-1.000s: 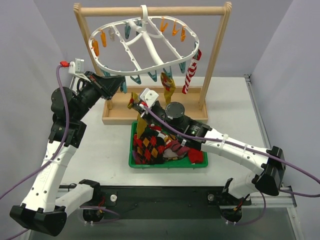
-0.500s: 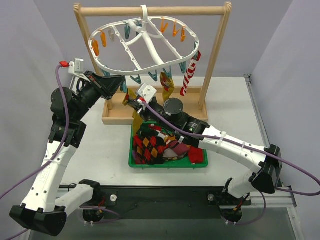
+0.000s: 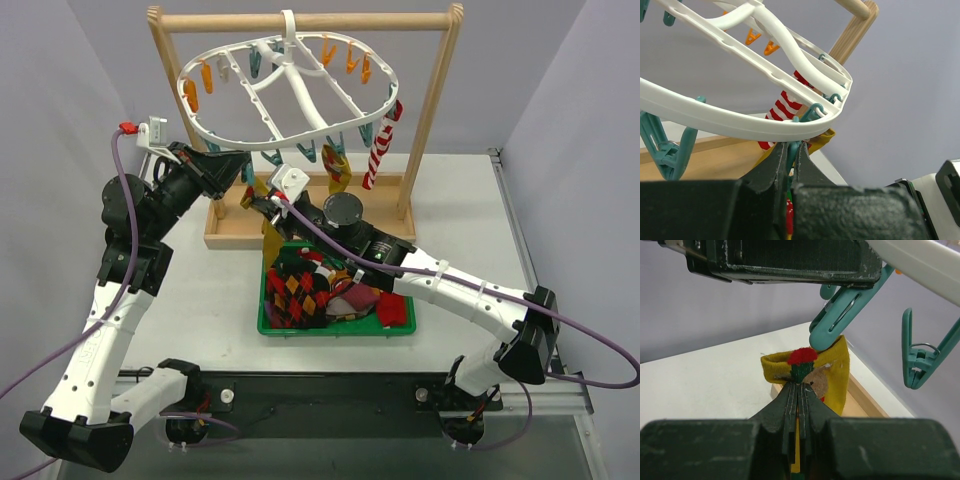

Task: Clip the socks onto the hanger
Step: Clamp the sock onto the hanger.

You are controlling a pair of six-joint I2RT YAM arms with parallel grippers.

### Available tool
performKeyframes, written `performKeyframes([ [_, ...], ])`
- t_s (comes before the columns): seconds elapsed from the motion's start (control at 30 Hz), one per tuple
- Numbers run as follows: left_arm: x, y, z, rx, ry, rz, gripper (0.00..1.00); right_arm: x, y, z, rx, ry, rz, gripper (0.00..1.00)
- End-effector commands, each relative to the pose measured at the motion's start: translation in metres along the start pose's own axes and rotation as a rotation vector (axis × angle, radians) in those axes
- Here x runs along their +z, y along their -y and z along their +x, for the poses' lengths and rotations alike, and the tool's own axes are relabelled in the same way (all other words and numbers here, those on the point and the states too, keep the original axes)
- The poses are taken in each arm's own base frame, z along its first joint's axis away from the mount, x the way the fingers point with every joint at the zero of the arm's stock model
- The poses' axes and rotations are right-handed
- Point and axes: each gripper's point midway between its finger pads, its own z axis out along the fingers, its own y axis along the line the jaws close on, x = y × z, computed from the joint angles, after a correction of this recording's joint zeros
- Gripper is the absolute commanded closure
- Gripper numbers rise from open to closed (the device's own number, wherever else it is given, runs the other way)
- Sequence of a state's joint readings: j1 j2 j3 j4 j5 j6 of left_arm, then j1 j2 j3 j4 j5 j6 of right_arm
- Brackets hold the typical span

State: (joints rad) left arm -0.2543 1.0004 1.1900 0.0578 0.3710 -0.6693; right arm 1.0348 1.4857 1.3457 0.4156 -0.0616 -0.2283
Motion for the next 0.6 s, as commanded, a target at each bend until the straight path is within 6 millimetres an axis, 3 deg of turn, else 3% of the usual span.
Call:
performKeyframes([
  [0.0, -0.007, 0.018, -0.003, -0.002, -0.001, 0.067, 1.0, 0.001, 0.007, -0.051, 0.012, 0.142, 0.005, 1.0],
  [0.57, -0.007, 0.017, -0.001, -0.006, -0.006, 0.065, 1.0, -0.004, 0.003, -0.063, -0.004, 0.161, -0.006, 1.0],
])
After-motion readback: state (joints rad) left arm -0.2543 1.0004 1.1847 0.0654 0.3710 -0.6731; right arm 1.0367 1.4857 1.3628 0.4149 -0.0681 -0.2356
